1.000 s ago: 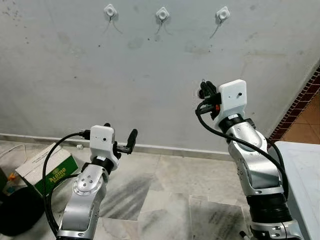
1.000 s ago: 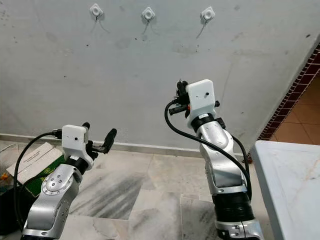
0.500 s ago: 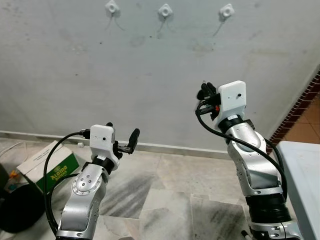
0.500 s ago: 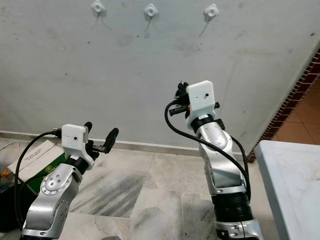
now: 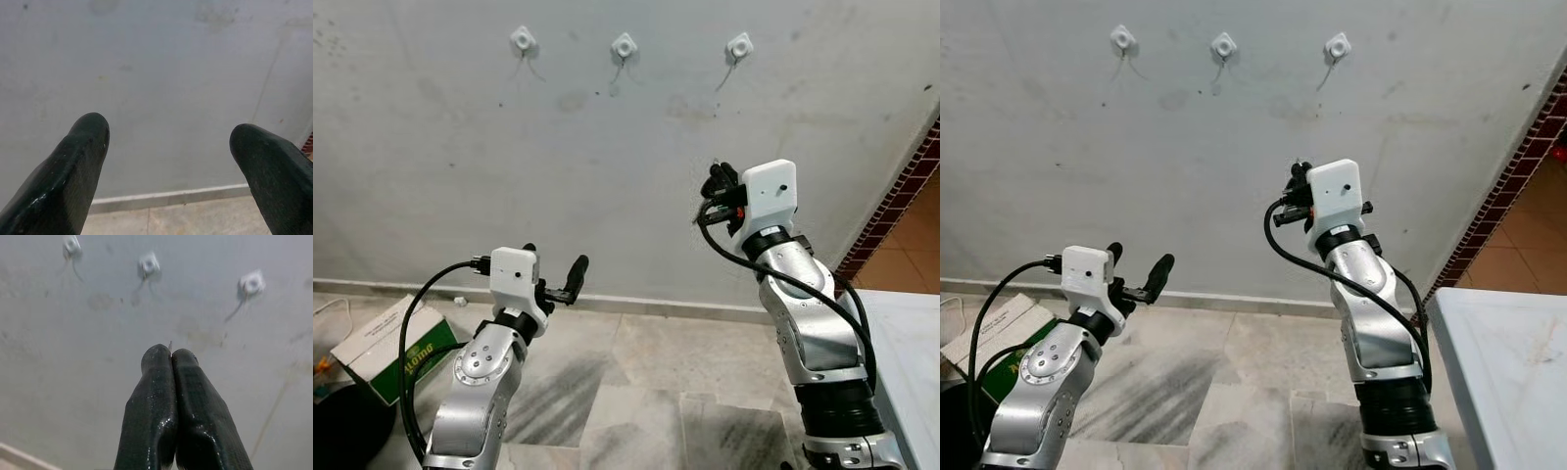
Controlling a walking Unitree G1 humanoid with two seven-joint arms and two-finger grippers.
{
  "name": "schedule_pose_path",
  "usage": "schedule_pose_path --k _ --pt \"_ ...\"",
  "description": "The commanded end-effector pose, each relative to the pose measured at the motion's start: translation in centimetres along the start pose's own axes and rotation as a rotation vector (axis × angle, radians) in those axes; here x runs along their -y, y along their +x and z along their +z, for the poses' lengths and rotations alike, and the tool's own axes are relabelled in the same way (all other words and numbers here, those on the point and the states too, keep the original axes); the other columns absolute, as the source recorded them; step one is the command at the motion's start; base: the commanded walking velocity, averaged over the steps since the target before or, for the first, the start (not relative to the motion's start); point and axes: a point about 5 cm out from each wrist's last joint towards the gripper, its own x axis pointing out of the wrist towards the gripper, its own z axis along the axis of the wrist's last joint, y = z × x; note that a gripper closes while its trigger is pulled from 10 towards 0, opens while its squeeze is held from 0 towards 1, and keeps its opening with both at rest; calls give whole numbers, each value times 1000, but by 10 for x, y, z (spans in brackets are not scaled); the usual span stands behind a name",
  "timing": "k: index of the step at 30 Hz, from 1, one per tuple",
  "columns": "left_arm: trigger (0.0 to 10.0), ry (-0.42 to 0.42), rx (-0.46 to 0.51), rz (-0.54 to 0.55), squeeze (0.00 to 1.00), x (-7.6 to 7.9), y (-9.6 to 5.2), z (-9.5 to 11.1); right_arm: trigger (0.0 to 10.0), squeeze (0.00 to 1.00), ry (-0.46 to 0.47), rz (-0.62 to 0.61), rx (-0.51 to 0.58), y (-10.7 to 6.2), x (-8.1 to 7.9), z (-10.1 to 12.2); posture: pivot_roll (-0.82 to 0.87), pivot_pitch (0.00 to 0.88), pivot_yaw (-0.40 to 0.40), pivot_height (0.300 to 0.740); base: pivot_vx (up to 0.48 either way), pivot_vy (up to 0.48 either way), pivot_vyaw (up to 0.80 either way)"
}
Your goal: Hang keys on a hook
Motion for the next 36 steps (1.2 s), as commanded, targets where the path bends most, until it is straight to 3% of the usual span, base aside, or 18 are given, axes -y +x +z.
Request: schedule_pose_path --k 1,13,36 --pt "10000 5 -1 -8 0 -1 0 2 10000 0 16 -11 4 1 1 2 4 0 23 740 0 0 0" --pt "10000 6 -3 -11 0 0 0 2 10000 0 38 -46 22 5 12 6 5 0 24 740 0 0 0" --pt "10000 4 15 -49 0 2 0 5 10000 0 56 -76 1 5 16 2 1 0 33 740 12 0 0"
